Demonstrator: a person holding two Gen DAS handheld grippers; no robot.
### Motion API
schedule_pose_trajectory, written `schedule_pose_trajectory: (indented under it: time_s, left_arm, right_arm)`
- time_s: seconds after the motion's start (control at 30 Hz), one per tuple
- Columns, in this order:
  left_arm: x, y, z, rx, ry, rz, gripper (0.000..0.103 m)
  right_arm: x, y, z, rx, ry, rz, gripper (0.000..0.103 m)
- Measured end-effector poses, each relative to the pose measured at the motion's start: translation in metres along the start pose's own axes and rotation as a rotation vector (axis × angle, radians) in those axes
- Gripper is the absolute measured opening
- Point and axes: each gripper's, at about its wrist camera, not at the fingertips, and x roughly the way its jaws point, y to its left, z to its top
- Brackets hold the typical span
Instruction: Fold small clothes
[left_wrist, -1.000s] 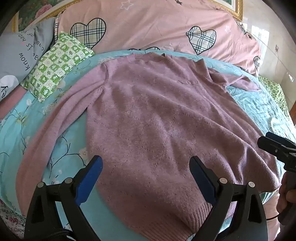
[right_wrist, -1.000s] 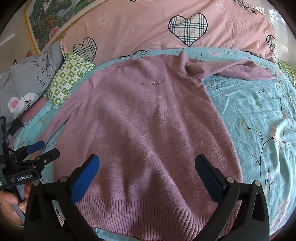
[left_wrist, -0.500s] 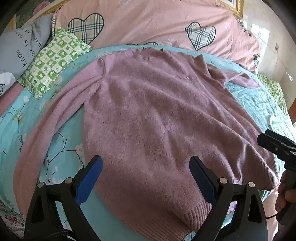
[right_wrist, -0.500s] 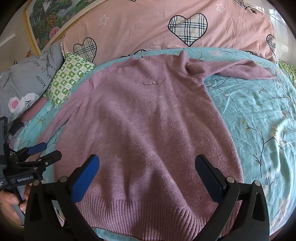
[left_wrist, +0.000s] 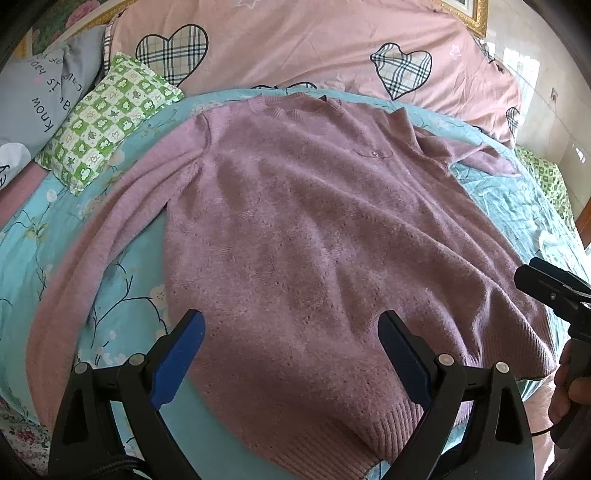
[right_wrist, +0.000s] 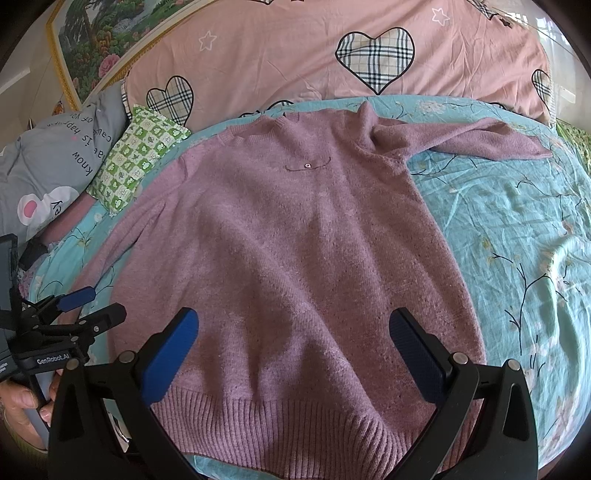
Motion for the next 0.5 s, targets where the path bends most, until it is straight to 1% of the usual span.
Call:
schedule_pose_trajectory:
  time_s: [0.5]
  left_arm:
    - [0.0016, -0.0001, -0.0001, 0.002, 0.001, -0.004, 0.095]
  right_arm:
    - [0.0006, 0.0027, 0.0015, 0.0, 0.002, 0.0, 0.103]
